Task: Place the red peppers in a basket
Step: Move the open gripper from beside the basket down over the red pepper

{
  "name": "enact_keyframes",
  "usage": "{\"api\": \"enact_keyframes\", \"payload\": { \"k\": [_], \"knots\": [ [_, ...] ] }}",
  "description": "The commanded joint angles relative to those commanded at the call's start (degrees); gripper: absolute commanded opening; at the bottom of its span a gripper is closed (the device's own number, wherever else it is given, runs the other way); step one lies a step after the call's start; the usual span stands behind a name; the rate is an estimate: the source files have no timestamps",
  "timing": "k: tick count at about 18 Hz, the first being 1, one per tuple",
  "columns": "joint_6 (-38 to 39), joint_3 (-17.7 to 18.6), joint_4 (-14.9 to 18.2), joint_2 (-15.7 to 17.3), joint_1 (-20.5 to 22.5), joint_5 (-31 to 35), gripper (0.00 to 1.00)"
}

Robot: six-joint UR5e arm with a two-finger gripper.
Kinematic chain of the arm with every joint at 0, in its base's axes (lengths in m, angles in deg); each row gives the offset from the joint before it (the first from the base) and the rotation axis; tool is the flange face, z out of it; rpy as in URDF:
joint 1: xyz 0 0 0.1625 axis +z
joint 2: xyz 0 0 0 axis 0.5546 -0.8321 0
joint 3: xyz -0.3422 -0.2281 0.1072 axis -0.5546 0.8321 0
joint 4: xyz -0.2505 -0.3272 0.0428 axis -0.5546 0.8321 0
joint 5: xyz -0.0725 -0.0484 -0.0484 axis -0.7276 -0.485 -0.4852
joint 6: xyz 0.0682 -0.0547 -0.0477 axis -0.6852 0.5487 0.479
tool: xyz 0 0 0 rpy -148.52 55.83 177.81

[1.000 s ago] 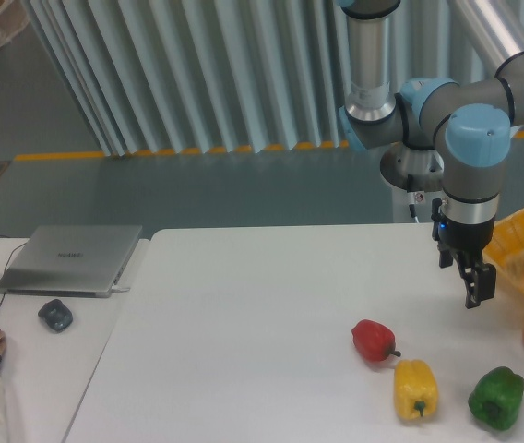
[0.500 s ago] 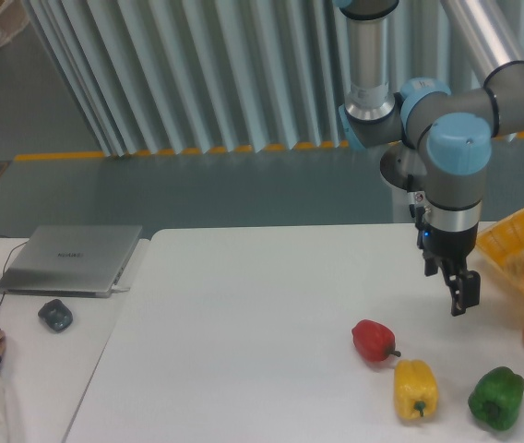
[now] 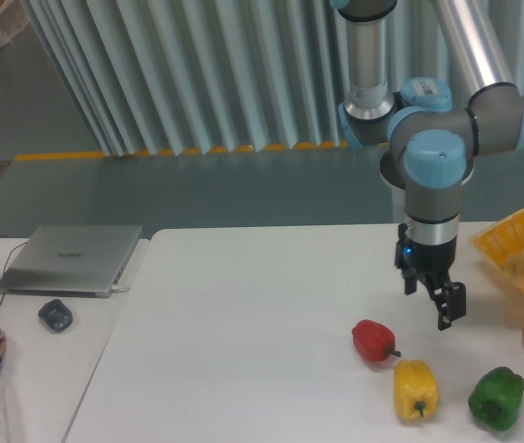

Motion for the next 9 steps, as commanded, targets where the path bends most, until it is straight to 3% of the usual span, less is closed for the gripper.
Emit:
{"api": "enact_keyframes", "payload": {
  "k": [2,4,9],
  "knots": [
    [-0.33,0.36,-0.35,-0.17,-1.32,-0.09,1.0],
    [-3.65,-1.92,0.0,-1.75,-3.25,0.09,1.0],
    [-25.25,-2.63,0.7,-3.69,-5.89,3.96,1.0]
  ]
}}
